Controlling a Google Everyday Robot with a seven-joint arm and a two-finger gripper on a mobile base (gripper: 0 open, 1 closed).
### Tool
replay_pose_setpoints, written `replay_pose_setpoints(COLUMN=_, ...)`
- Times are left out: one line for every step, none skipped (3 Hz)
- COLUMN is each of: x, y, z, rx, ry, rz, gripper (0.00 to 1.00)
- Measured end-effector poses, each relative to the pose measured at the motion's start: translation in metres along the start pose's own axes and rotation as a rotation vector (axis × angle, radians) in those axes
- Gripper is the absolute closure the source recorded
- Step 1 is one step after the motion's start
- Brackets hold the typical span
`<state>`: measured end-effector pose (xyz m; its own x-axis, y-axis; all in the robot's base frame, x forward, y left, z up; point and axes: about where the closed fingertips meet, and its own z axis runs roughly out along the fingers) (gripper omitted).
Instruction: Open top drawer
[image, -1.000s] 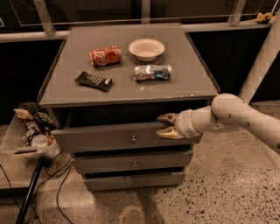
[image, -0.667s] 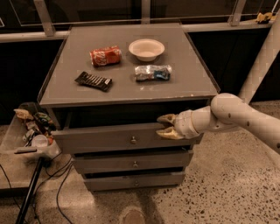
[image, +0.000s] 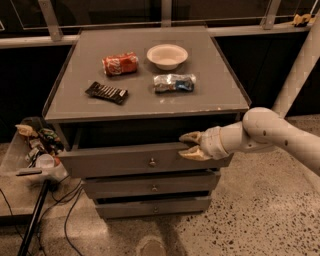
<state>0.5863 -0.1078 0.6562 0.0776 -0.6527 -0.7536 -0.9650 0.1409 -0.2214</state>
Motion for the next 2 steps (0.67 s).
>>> replay_pose_setpoints(x=-0.029, y=0.02, z=-0.013, rx=0.071, ry=-0.074, rz=-0.024, gripper=1.0)
replay_pose_setpoints(x=-0.068, y=0.075, z=-0.024, rx=0.146, ry=-0.184, rz=-0.024, gripper=1.0)
